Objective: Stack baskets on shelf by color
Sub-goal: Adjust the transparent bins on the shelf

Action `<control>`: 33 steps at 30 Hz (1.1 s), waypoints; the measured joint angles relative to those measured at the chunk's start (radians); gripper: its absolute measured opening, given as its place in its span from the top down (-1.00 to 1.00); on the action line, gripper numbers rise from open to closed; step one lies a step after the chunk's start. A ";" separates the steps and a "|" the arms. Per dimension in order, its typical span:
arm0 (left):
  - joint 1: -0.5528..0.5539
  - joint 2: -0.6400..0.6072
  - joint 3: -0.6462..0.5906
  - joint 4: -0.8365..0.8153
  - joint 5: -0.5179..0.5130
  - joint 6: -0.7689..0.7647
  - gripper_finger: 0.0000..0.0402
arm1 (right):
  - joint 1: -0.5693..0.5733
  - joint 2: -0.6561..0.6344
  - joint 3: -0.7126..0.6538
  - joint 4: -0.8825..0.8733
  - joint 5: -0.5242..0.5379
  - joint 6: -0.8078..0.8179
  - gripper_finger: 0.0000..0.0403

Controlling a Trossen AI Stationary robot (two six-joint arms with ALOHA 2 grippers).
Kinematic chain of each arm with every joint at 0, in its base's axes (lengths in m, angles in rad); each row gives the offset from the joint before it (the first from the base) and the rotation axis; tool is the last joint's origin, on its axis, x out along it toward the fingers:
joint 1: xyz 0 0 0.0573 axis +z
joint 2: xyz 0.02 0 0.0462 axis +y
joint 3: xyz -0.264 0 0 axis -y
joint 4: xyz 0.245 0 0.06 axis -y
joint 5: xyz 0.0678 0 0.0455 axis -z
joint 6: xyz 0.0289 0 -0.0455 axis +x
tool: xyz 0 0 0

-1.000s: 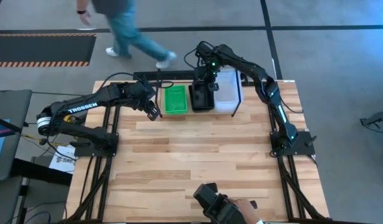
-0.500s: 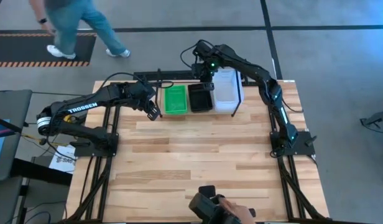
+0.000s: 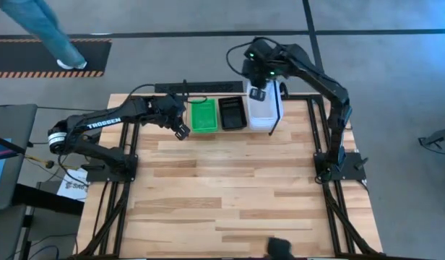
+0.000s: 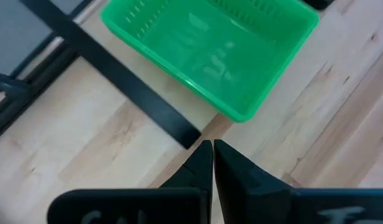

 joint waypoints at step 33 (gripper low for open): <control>-0.021 -0.111 0.000 -0.062 -0.110 0.072 1.00 | -0.312 -0.522 -1.219 0.508 -0.198 0.636 1.00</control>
